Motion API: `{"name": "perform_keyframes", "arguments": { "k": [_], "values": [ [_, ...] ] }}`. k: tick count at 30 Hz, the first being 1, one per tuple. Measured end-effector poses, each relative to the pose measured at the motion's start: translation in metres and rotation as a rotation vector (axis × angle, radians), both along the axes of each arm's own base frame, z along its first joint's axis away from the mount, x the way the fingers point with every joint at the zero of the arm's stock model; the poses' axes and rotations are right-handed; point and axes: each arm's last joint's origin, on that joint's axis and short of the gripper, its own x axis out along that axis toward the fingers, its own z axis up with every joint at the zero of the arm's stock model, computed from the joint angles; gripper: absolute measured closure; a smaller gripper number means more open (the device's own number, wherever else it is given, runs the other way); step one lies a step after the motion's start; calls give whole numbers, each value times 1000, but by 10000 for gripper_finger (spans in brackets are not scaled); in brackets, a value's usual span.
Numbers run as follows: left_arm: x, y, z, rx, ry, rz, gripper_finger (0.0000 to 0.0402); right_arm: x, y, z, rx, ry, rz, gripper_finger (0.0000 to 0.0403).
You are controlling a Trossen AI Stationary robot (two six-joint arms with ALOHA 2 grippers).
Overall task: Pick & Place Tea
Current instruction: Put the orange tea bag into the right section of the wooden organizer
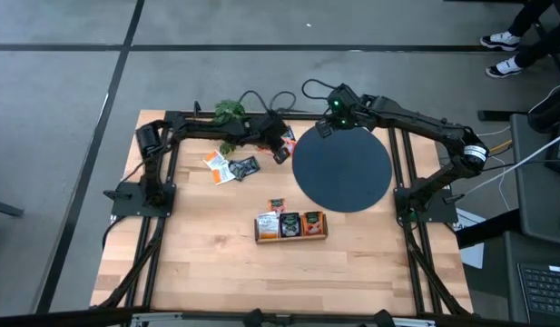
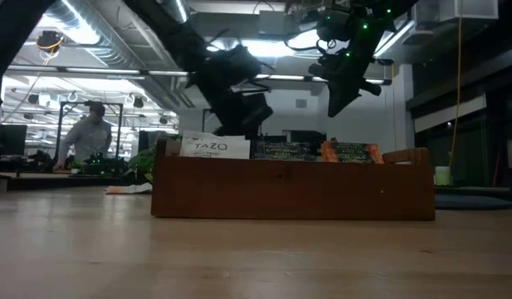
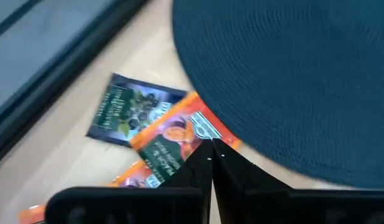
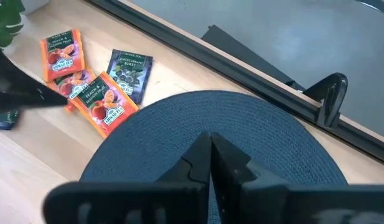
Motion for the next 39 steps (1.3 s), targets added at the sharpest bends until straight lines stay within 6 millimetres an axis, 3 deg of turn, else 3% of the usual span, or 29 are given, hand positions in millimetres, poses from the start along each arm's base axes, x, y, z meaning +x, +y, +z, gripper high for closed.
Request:
{"name": "perform_keyframes", "arguments": {
  "k": [6,12,22,26,39],
  "values": [
    [24,8,-10,-101,209,-24,399,0,0,0,0,0,1,397],
    [38,21,0,-132,172,-5,399,0,0,0,16,-8,17,389],
    [24,51,-4,-366,124,105,399,1,0,0,14,-8,36,397],
    [21,51,-14,-445,144,111,399,0,-1,0,14,-8,32,385],
    [19,50,-40,-459,267,169,399,-2,-3,0,20,-9,42,388]
  ]
}}
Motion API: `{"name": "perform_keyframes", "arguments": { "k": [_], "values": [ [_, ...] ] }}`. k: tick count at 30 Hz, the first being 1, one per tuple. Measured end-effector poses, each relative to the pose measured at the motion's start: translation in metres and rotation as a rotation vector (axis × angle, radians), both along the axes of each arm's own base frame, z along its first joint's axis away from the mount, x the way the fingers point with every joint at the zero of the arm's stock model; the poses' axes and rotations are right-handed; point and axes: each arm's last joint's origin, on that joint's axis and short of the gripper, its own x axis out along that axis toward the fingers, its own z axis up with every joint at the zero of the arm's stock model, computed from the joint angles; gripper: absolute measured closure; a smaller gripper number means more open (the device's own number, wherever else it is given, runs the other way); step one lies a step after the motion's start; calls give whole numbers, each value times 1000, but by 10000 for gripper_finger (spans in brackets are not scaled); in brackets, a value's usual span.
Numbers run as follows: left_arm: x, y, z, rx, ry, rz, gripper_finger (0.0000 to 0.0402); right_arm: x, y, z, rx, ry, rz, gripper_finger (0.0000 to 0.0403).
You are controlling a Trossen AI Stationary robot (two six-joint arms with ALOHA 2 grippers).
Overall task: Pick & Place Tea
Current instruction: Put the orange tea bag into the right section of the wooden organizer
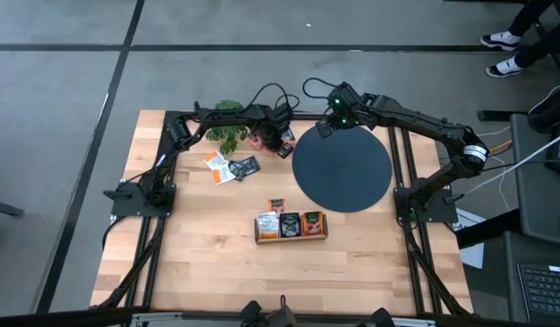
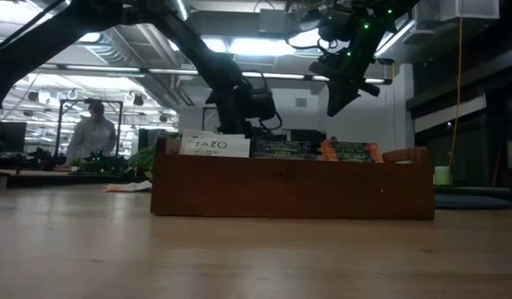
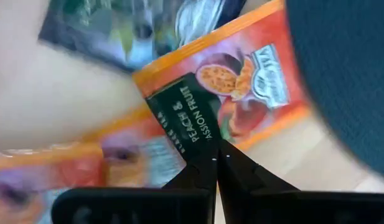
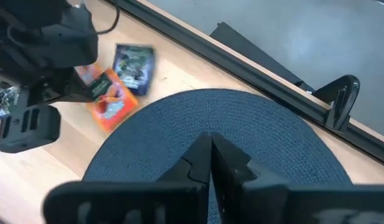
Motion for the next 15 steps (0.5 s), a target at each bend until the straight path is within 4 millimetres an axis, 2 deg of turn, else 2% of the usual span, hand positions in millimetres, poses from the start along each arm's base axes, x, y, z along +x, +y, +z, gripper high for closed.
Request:
{"name": "perform_keyframes", "arguments": {
  "k": [4,9,15],
  "values": [
    [1,1,0,13,-4,10,399,0,0,0,-4,3,9,383],
    [0,0,-1,-9,4,10,399,0,-1,0,-5,2,9,397],
    [-2,-11,-2,-57,49,-28,399,0,-1,0,-7,1,10,386]
  ]
}}
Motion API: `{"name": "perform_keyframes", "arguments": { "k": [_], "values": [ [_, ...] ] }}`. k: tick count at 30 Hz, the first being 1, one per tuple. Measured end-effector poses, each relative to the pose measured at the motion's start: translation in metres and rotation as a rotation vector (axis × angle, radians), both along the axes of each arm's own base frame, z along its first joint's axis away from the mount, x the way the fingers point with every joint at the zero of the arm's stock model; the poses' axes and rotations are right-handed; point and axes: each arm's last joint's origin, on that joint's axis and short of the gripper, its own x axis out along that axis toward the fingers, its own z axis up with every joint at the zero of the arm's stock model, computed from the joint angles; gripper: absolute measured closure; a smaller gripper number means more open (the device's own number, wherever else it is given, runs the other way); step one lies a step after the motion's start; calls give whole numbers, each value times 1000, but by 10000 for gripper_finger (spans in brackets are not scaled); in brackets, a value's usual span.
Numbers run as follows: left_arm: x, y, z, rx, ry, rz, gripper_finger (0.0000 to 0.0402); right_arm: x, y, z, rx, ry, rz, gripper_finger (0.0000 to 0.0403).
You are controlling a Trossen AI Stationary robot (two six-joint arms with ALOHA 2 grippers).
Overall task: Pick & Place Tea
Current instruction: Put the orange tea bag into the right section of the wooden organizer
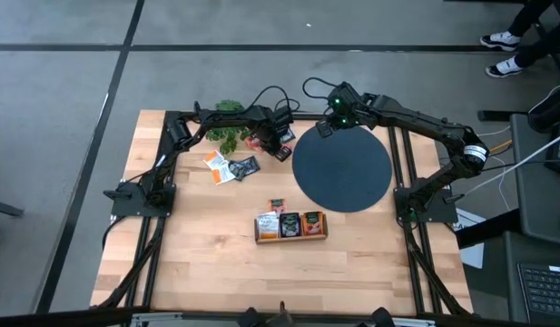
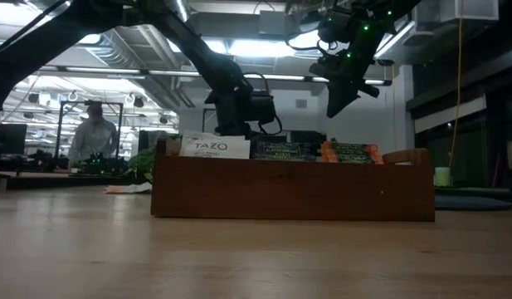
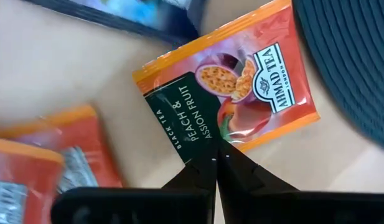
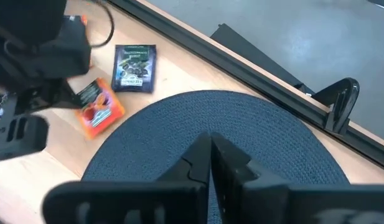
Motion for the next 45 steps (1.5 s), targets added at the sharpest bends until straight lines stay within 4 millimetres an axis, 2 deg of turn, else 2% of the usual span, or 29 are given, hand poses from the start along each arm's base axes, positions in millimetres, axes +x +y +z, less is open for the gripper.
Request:
{"name": "perform_keyframes", "arguments": {
  "k": [7,11,17,20,23,28,31,35,39,45],
  "values": [
    [8,-25,0,-59,15,-87,399,1,0,0,9,-14,17,391],
    [15,-54,-1,-84,59,-201,399,1,1,0,18,-16,48,398],
    [23,-86,2,-50,84,-313,398,2,1,0,47,-32,99,381],
    [26,-92,9,-10,66,-312,399,2,3,0,73,-43,132,378],
    [24,-90,22,19,50,-296,398,2,5,-2,127,-52,177,381],
    [20,-81,22,15,59,-260,399,-3,14,-6,278,-38,266,383],
    [18,-80,29,24,44,-252,399,-6,17,-8,328,-23,276,383],
    [19,-90,49,72,-17,-299,399,-13,31,-11,365,-99,321,383],
    [12,-106,52,102,-149,-311,399,-32,56,-23,367,-197,288,383],
    [-28,-121,47,83,-331,-209,399,-39,91,-39,337,-484,284,383]
  ]
}}
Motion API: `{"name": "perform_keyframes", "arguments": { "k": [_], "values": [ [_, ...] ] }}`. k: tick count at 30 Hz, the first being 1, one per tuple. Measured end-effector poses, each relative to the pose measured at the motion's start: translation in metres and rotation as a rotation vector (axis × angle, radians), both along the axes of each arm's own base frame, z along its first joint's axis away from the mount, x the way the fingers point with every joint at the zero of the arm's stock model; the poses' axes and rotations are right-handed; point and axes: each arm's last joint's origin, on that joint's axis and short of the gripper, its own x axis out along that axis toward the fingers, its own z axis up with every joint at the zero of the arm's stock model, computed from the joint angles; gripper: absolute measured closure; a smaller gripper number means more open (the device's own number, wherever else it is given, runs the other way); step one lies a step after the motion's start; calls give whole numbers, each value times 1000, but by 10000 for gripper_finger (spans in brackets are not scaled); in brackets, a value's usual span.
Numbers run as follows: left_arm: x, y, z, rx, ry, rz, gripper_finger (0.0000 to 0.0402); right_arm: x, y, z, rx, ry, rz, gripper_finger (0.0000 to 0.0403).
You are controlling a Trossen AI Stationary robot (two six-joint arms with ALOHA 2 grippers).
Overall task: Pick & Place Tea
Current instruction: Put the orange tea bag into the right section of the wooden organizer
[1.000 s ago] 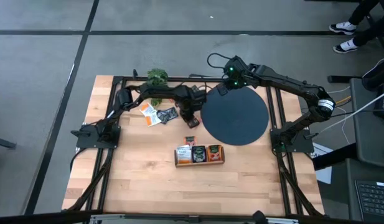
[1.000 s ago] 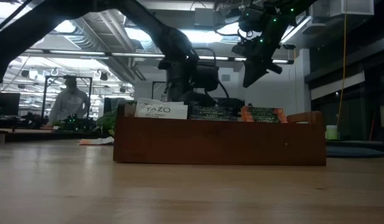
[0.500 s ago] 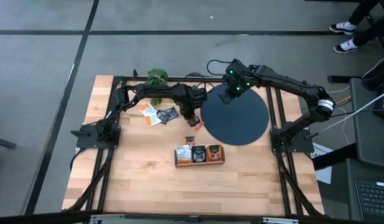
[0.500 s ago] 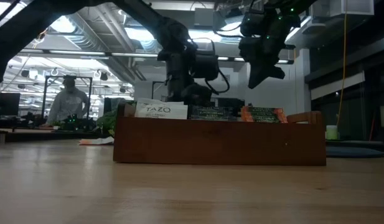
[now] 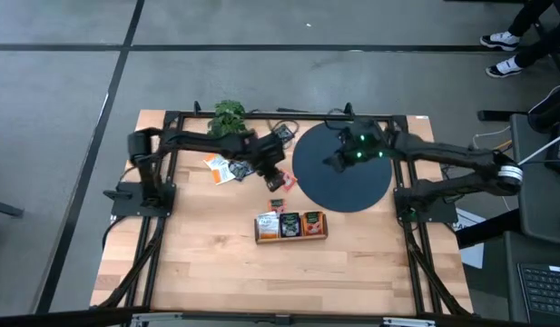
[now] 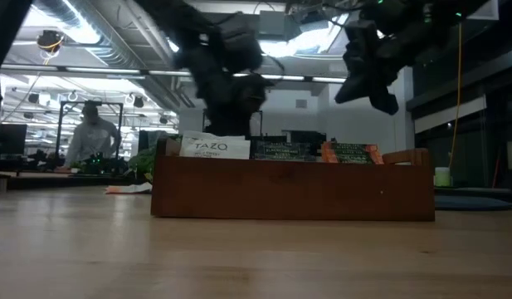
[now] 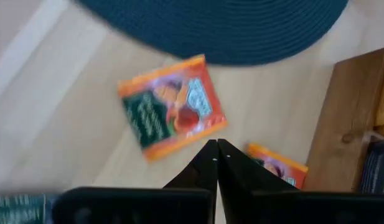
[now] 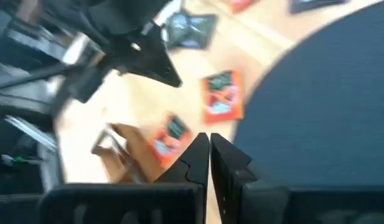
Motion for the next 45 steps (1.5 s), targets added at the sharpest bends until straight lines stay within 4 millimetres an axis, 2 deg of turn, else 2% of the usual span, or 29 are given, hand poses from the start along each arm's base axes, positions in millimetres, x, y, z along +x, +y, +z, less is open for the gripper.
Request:
{"name": "perform_keyframes", "arguments": {
  "k": [3,7,11,16,20,29,35,40,42,45],
  "values": [
    [-18,-5,-2,-2,-89,48,399,5,13,-16,14,-67,-34,383],
    [-30,-10,-12,4,-111,84,399,15,27,-38,18,-124,-33,366],
    [-27,-17,-19,35,-101,63,399,27,31,-50,11,-142,-16,323],
    [-19,-23,-29,119,-94,44,399,43,32,-66,-10,-63,11,264],
    [-15,-26,-39,187,-77,23,399,57,36,-79,-65,-4,64,239],
    [-9,-24,-60,197,-42,30,399,70,45,-101,-210,76,137,234],
    [-8,-24,-72,162,-10,71,399,71,45,-104,-402,109,219,234],
    [-8,-23,-73,164,-7,73,399,71,44,-105,-506,125,290,234],
    [-8,-23,-73,165,-7,77,399,72,44,-106,-510,126,294,234],
    [-8,-23,-74,161,-6,94,399,72,40,-108,-418,115,229,234]
  ]
}}
